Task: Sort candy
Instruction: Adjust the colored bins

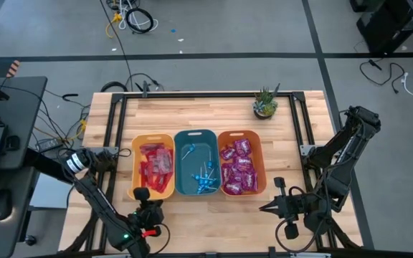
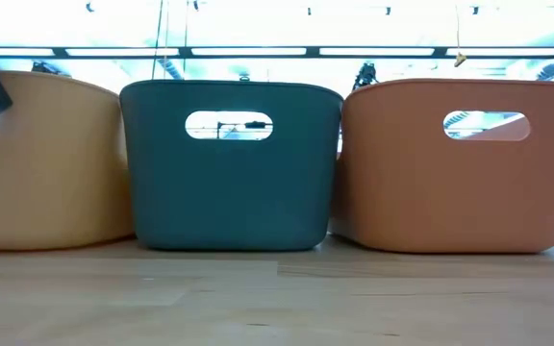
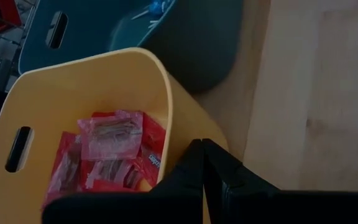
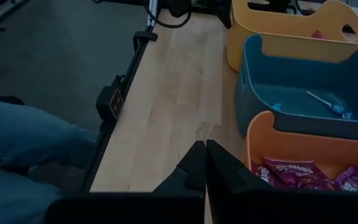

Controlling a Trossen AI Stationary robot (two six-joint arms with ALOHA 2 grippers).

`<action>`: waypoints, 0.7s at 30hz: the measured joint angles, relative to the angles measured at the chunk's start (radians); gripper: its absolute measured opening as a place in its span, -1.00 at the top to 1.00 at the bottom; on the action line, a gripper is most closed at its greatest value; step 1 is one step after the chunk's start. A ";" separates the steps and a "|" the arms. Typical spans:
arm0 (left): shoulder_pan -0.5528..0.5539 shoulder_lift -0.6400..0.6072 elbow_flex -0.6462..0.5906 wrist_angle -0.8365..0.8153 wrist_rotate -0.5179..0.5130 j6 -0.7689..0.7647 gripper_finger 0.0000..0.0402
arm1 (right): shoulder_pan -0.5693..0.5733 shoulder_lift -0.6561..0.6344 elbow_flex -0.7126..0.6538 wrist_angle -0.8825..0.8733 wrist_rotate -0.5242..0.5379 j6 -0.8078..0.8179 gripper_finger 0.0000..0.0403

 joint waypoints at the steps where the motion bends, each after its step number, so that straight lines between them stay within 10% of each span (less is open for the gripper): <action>1: 0.000 0.000 0.005 0.000 0.000 0.000 1.00 | 0.000 0.000 0.000 0.000 0.000 0.000 1.00; 21: 0.000 0.000 0.298 -0.006 -0.015 0.140 1.00 | -0.036 0.000 0.000 -0.571 -0.052 0.610 1.00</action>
